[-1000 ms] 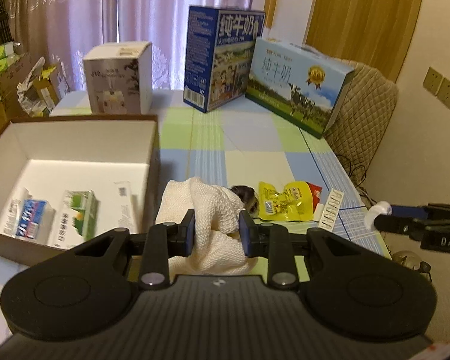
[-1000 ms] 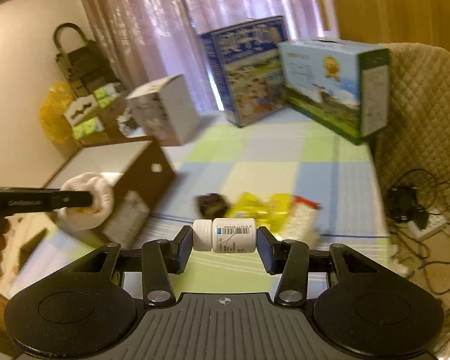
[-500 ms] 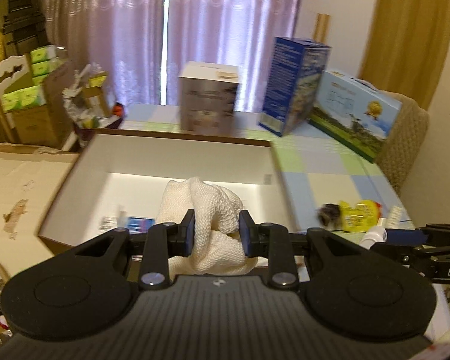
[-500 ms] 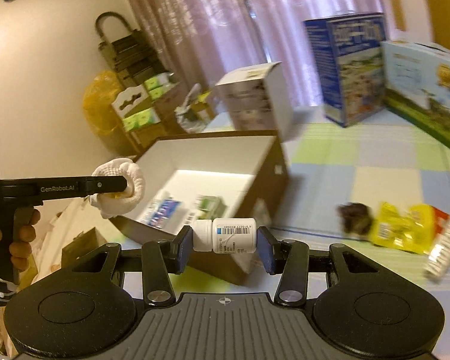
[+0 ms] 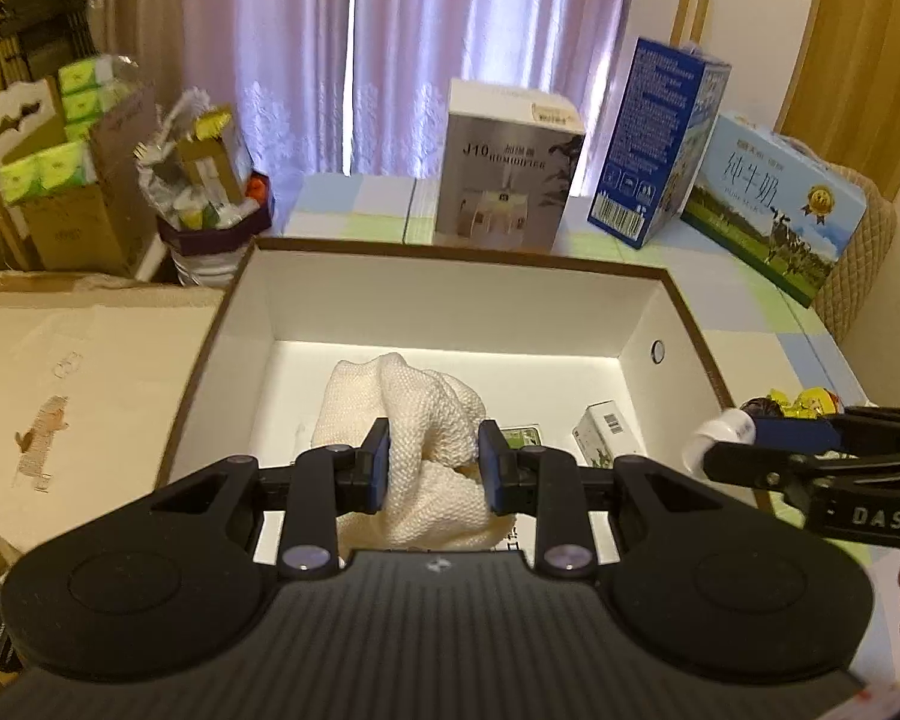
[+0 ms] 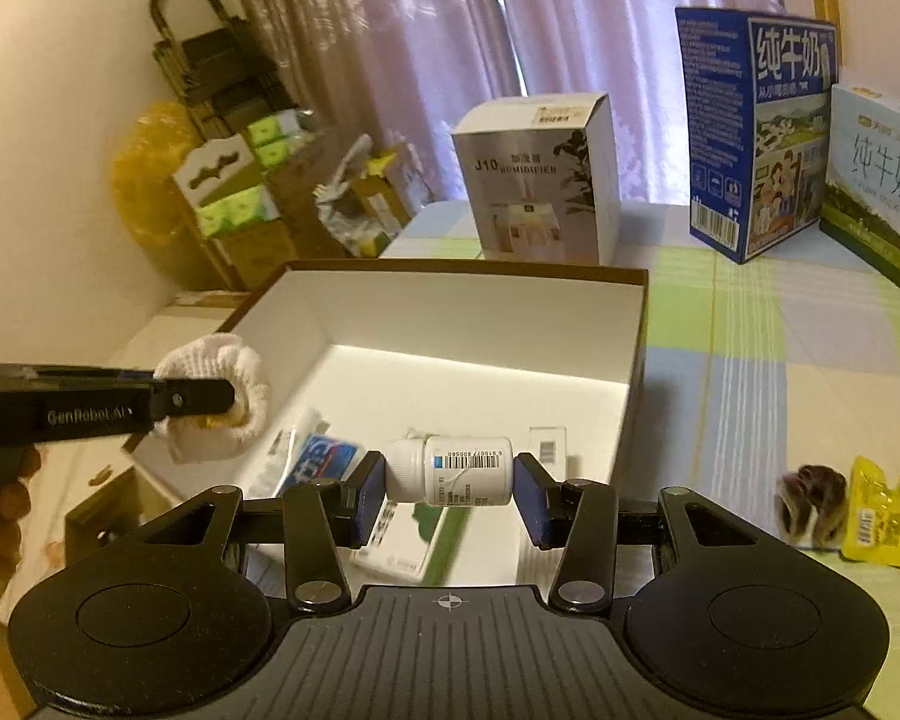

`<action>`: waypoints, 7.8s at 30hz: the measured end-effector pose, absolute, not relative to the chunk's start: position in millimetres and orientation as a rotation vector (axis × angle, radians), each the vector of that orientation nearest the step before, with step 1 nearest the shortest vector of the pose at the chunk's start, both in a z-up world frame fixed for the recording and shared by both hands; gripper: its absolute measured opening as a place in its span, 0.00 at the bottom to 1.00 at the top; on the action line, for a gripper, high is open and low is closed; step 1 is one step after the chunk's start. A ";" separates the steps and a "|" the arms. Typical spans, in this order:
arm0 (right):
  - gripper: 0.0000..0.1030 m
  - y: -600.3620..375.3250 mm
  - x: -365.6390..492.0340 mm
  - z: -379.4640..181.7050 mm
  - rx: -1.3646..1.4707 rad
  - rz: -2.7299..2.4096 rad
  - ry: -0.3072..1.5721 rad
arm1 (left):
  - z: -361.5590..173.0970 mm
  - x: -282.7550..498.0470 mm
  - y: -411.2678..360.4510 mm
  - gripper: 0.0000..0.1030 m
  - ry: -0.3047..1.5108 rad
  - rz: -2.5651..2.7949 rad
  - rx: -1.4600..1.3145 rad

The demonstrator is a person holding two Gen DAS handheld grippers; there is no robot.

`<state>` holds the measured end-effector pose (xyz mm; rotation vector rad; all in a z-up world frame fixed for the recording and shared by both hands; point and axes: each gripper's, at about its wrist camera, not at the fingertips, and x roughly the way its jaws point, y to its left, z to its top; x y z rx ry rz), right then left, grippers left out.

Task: Organize objects
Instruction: 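Carry the sock and pill bottle over the open brown box, then lower both items into the box and open both tools, then withdraw both tools from the box toward the remaining items, then grasp the white zigzag rack with the right tool while the left tool grasps the brown scrunchie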

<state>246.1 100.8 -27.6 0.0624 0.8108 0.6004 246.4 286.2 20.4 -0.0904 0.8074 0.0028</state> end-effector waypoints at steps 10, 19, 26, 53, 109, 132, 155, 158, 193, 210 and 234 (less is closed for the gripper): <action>0.42 138.1 293.4 -49.3 0.058 0.549 0.867 | -13.1 318.1 287.8 0.25 0.896 -0.067 -0.032; 0.42 148.5 325.4 -64.8 0.050 0.499 0.905 | -46.3 367.9 292.5 0.27 0.954 -0.083 -0.010; 0.42 153.1 339.1 -69.6 0.051 0.484 0.917 | -55.9 387.3 291.8 0.32 0.939 -0.108 0.026; 0.66 140.4 307.2 -48.9 0.063 0.513 0.912 | -22.5 335.7 312.8 0.91 0.942 0.008 0.031; 0.66 37.0 160.9 -14.5 0.058 0.507 0.941 | 9.5 172.9 197.0 0.96 0.952 0.001 -0.008; 0.66 -103.2 143.4 -24.4 0.111 0.367 0.992 | -3.3 169.1 67.8 0.96 0.998 -0.100 0.027; 0.66 -219.5 183.0 -45.0 0.173 0.173 0.989 | -24.9 241.3 -43.5 0.93 1.004 -0.203 0.066; 0.66 -225.6 194.5 -48.5 0.176 0.166 0.980 | -28.5 251.8 -48.7 0.92 1.008 -0.198 0.070; 0.24 -217.6 312.7 -121.4 0.151 0.104 0.994 | -81.8 350.0 -66.1 0.88 1.046 -0.153 0.087; 0.24 -269.5 293.1 -117.2 0.189 0.063 0.990 | -114.9 394.1 -53.0 0.70 1.067 -0.089 0.063; 0.24 -252.4 264.6 -111.8 0.198 0.146 1.010 | -87.5 350.9 -39.5 0.20 1.026 -0.158 -0.007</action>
